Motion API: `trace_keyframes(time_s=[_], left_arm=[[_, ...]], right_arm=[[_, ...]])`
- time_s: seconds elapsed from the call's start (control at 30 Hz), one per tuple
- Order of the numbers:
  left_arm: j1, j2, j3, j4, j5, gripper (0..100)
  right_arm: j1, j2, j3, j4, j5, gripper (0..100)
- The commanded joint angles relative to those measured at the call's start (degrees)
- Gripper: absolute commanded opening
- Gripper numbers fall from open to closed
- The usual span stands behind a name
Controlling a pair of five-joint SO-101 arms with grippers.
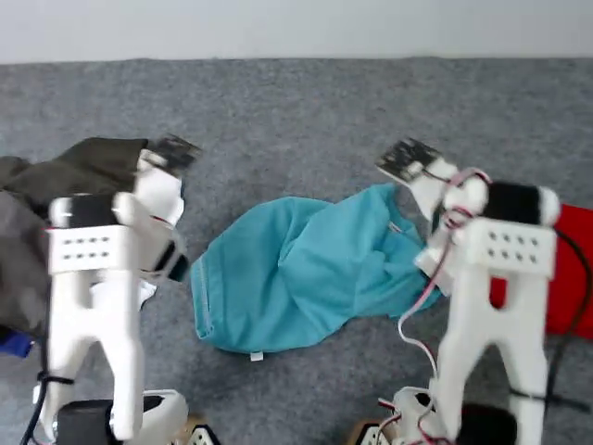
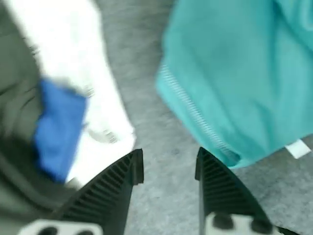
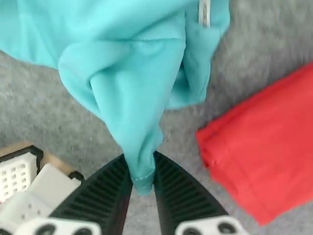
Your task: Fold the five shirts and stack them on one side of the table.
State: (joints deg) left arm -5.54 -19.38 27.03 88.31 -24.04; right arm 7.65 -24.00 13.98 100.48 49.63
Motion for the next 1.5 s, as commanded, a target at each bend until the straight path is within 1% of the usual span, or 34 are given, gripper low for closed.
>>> trace_keyframes(time_s=[0.0,0.1,0.2,0.33,0.43,0.63,0.83,0.97,1.07,1.17,1.2,1.37,1.47], left_arm=[[5.5,-1.4,4.6,-3.0,-3.5,18],[9.0,-1.4,9.5,-2.9,-8.5,18],[10.8,-1.4,12.6,-3.3,-11.5,19],[11.3,-1.4,14.5,-3.6,-13.4,26],[11.3,-1.4,15.8,-6.1,-15.4,27],[11.9,-1.3,19.2,-12.0,-16.2,27],[17.3,-1.3,22.7,-15.2,-16.1,27],[16.8,-0.5,25.2,-18.0,-16.4,25],[14.1,4.4,25.8,-18.5,-19.5,25],[10.9,11.2,23.4,-17.7,-21.5,25],[9.8,12.9,21.6,-16.0,-22.2,24],[6.8,18.2,16.7,-10.5,-28.0,15],[6.3,17.4,15.2,-5.0,-29.9,12]], right_arm=[[4.4,-5.8,2.7,2.3,1.1,0.9],[6.9,-7.5,5.7,2.3,1.1,0.9],[8.5,-8.2,8.6,2.3,1.1,0.9],[9.7,-8.2,10.5,2.2,1.1,0.9],[9.6,-8.2,11.5,2.2,1.0,0.9],[9.6,-8.2,11.7,2.2,0.9,0.9],[9.6,-8.2,11.7,2.2,0.8,0.9],[9.6,-8.2,11.7,2.2,0.8,0.9],[9.6,-8.2,11.7,2.2,0.8,0.9],[9.6,-8.2,11.7,2.2,0.8,0.9],[9.6,-8.2,11.7,2.2,0.8,0.9],[9.7,-8.3,11.7,2.2,0.8,0.9],[9.7,-8.3,11.7,2.2,0.8,0.9]])
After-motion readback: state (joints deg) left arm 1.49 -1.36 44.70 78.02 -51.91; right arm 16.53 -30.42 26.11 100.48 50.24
